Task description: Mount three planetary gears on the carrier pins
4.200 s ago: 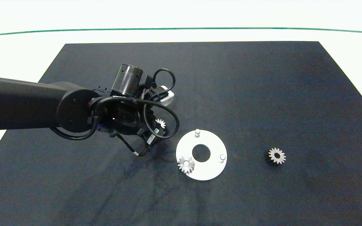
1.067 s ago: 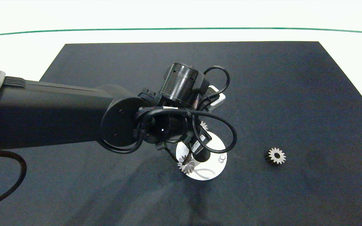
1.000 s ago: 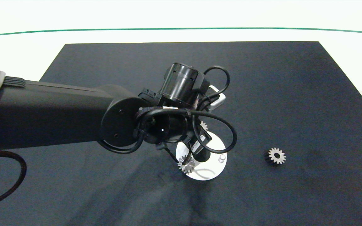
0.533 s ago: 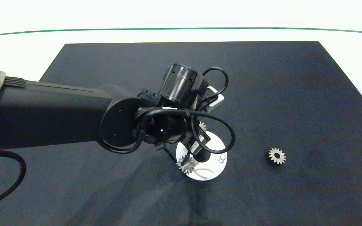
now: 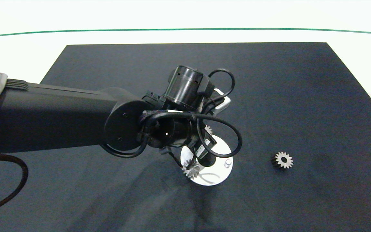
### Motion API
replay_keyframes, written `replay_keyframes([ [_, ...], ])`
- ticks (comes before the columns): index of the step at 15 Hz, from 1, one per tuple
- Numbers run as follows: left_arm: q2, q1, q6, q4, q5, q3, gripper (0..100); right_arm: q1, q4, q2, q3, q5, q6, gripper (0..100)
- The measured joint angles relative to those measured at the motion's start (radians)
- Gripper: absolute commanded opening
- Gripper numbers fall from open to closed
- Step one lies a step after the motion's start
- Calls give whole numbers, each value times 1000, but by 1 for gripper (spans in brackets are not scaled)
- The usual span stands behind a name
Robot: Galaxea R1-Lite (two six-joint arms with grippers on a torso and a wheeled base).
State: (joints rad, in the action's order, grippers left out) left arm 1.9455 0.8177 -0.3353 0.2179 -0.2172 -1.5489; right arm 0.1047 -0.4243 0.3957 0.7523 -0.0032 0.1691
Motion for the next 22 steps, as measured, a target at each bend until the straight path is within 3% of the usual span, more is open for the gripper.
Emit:
replay_keyframes([
  [4, 0, -2, 0, 0, 1, 5, 4, -1, 0, 0, 0, 0, 0, 100],
  [5, 0, -3, 0, 0, 1, 5, 100, -1, 0, 0, 0, 0, 0, 100],
  [16, -7, 0, 2, 26, 1, 4, 100, 0, 0, 0, 0, -3, 0, 100],
  [18, -52, -1, 22, 137, 0, -9, 100, 0, 0, 1, -8, -2, 0, 100],
  [22, -222, 6, 121, 484, -1, -129, 100, -2, 0, 27, -27, -4, 0, 100],
])
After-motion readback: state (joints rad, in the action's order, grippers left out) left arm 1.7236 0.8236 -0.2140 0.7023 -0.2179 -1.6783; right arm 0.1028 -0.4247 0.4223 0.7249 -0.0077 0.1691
